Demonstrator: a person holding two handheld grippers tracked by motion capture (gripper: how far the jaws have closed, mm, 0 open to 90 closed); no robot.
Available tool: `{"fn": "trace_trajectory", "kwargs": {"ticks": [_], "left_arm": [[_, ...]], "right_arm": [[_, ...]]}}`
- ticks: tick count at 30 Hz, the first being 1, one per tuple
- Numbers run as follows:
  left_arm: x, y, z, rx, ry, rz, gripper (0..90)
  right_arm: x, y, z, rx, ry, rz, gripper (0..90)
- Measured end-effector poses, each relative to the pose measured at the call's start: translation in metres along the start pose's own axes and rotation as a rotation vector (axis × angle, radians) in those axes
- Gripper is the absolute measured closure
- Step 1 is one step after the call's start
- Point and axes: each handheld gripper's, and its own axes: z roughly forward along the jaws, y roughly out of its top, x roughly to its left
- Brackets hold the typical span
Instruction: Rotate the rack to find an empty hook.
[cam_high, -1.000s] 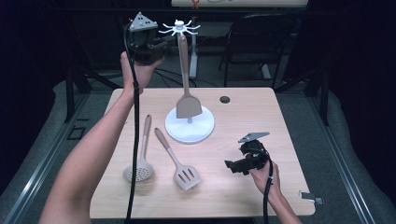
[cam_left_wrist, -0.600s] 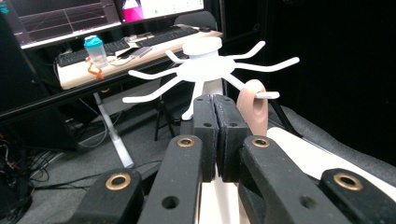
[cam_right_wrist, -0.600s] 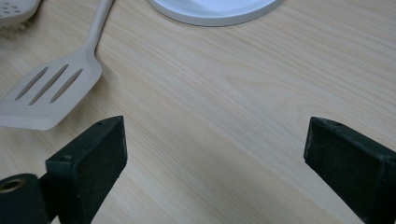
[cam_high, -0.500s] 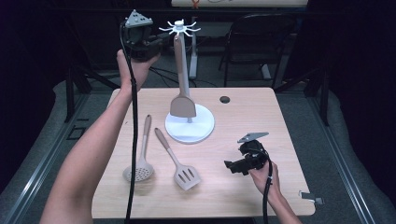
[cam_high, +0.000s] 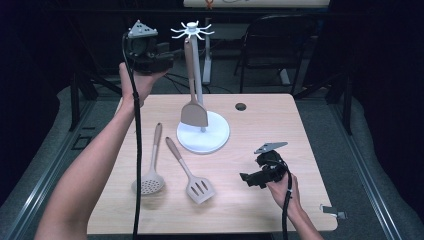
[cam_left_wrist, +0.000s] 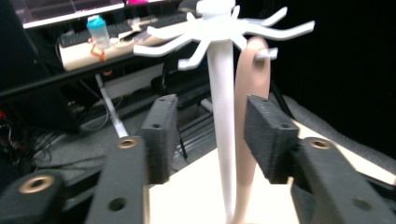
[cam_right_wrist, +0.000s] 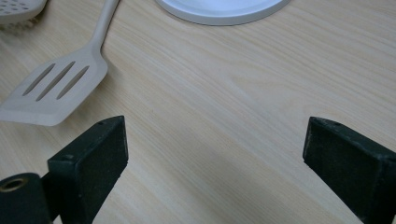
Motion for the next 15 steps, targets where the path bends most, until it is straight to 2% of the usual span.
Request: {"fn": "trace_trajectory", "kwargs": {"ticks": [7, 15], "left_arm": [[0.005, -0.022, -0.003, 0.057, -0.017, -0.005, 35.3], [0.004, -0.053, -0.008, 0.129, -0.046, -0.001, 20.6]], "right_arm": [[0.001, 0.0, 0.001, 0.006, 0.001, 0.001, 6.6], [0.002, 0.0, 0.003, 0.021, 0.002, -0.007, 6.8]]}}
